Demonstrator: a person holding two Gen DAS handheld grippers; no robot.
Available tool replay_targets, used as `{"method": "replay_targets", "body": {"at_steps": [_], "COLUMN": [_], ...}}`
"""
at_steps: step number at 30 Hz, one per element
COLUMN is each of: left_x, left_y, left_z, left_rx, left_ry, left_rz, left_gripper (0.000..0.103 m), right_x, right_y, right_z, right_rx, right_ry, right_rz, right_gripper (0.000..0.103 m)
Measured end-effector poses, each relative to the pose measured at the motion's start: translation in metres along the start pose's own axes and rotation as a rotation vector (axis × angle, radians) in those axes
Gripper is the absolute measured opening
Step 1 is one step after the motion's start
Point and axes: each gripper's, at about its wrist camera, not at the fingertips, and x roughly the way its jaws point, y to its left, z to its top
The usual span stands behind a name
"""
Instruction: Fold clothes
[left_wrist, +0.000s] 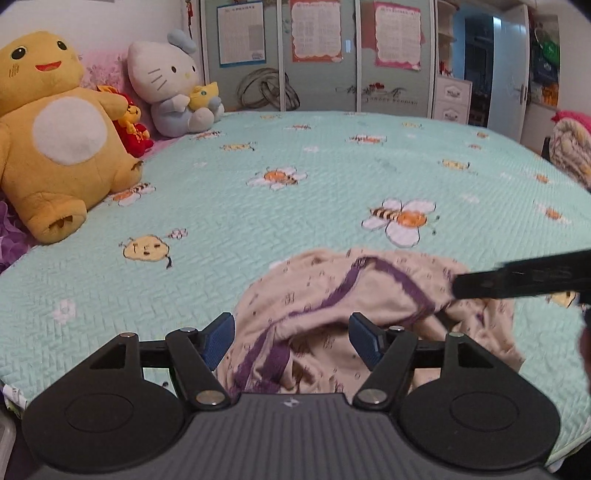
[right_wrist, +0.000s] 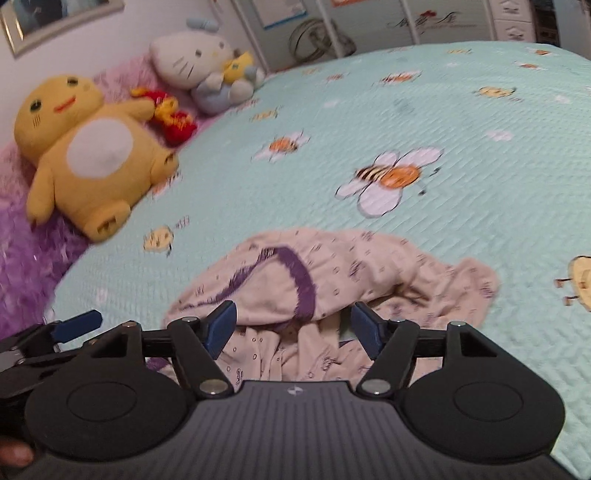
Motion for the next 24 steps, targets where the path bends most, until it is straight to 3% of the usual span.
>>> {"method": "replay_targets", "body": {"at_steps": [4,6,8,11,20,24], "left_x": [0.016,0.023,0.030,0.040,0.045,0.042], "left_y": [0.000,0.003,0.005,0.009,0.017,0.012], "left_z": [-0.011,-0.013,-0.015,-0.016,-0.010,-0.028], "left_rx": [0.027,0.017,0.006,-0.025,-0.006,0.042], "left_ry": [0.022,0.022,0.021,0.032,0.045,0.054], "left_rz": [-0.003,-0.007,-0.011,-0.027,-0.068,-0.089], "left_gripper": [0.072,0.072,0.072,0.072,0.072,0.072], "right_x": [0.049,0.069,0.085,0.084,0.031,0.030], "right_y": [0.001,-0.003,-0.007,-0.014,-0.025,-0.024], "right_z": [-0.002,0.000,0.003,0.013,0.081,0.071], "right_rx": [-0.014,-0.003,0.011,0.035,0.110,0.132], "right_ry": [0.055,0.083,0.107,0.053,-0.218,-0.199], "right_rz": [-0.038,-0.050,-0.066,-0.051,-0.016,-0.030], "right_gripper": [0.068,0.057,0.009,0.003,0.002,0.003]}}
